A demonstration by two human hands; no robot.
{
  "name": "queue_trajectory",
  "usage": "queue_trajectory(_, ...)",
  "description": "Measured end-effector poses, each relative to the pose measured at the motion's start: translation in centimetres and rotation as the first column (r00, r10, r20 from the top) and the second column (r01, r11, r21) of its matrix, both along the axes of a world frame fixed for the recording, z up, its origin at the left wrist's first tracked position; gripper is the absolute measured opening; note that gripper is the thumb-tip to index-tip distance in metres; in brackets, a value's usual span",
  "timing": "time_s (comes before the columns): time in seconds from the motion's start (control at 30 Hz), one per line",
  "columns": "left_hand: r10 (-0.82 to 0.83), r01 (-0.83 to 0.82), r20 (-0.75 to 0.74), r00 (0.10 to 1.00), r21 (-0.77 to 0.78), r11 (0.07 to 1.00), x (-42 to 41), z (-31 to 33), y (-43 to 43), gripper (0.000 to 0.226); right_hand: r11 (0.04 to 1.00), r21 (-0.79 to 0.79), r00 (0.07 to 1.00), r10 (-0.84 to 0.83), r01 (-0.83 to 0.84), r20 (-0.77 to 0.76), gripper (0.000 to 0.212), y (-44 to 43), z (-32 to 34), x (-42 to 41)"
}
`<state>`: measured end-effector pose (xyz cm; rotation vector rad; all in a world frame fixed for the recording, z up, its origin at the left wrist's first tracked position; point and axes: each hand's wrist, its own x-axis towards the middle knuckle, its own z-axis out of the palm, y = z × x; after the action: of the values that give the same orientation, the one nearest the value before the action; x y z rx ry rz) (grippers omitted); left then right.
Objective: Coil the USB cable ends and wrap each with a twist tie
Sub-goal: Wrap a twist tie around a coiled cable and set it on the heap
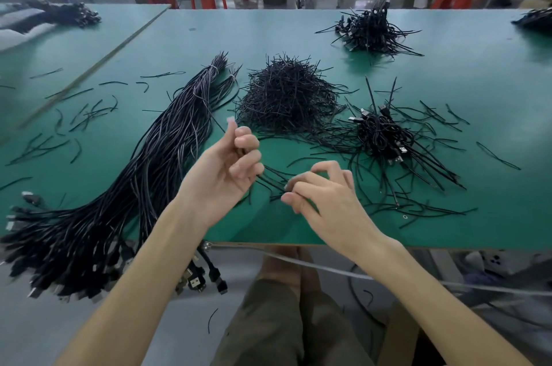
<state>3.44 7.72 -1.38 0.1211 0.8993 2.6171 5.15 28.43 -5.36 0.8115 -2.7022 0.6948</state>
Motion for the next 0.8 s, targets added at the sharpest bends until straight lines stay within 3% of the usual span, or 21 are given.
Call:
queue_trajectory(0.03, -0.052, 0.047, -0.073, 0.996, -0.068, 0.997, 0.3, 0.2, -0.3, 0.039, 1.000, -0.013, 1.000, 0.015, -0.015, 0.013, 0.043, 0.2, 0.0, -0.2)
queue_trajectory(0.1, -0.209, 0.103, -0.257, 0.944, -0.372, 0.922, 1.1, 0.8, -0.8, 0.042, 0.996, -0.022, 0.996, 0.084, -0.083, 0.022, 0.048, 0.7, 0.1, -0.9)
queue_trajectory(0.17, -0.459, 0.078, -0.325, 0.827, -0.741, 0.667, 2.0, 1.4, -0.6, 0.044, 0.981, 0.025, 0.981, 0.188, -0.190, 0.055, 0.054, 1.4, 0.6, -1.8)
queue_trajectory(0.23, -0.641, -0.024, -0.252, 0.725, -0.940, 0.341, 2.6, 1.8, 0.1, 0.045, 0.957, 0.146, 0.964, 0.261, -0.252, -0.049, 0.051, 1.8, 1.1, -2.4)
queue_trajectory(0.3, -0.672, -0.182, -0.215, 0.708, -0.976, 0.120, 3.1, 2.0, 0.9, 0.047, 0.942, 0.220, 0.934, 0.299, -0.255, -0.198, 0.041, 2.0, 1.5, -2.6)
queue_trajectory(0.4, -0.584, -0.389, -0.297, 0.756, -0.921, -0.035, 2.9, 1.8, 1.4, 0.041, 0.952, 0.237, 0.918, 0.263, -0.195, -0.298, 0.039, 2.1, 2.2, -3.2)
queue_trajectory(0.53, -0.632, -0.525, -0.250, 0.734, -0.799, -0.293, 2.3, 1.6, 1.4, 0.032, 0.970, 0.168, 0.957, 0.207, -0.174, -0.205, 0.029, 2.2, 2.5, -3.8)
queue_trajectory(0.6, -0.631, -0.544, -0.242, 0.737, -0.767, -0.340, 1.9, 1.2, 0.8, 0.029, 0.987, 0.088, 0.980, 0.143, -0.132, -0.140, 0.040, 2.5, 2.5, -3.9)
queue_trajectory(0.67, -0.585, -0.566, -0.317, 0.747, -0.764, -0.310, 1.5, 0.6, 0.0, 0.024, 0.990, -0.101, 0.995, 0.097, -0.100, -0.036, 0.050, 2.7, 2.4, -3.9)
queue_trajectory(0.73, -0.514, -0.601, -0.427, 0.744, -0.764, -0.235, 1.2, -0.3, -0.3, 0.021, 0.954, -0.287, 0.993, 0.103, -0.081, 0.063, 0.053, 2.4, 2.2, -3.5)
queue_trajectory(0.8, -0.377, -0.599, -0.526, 0.762, -0.794, -0.103, 0.8, -1.4, 0.1, 0.024, 0.906, -0.420, 0.982, 0.124, -0.054, 0.140, 0.054, 1.1, 2.1, -2.8)
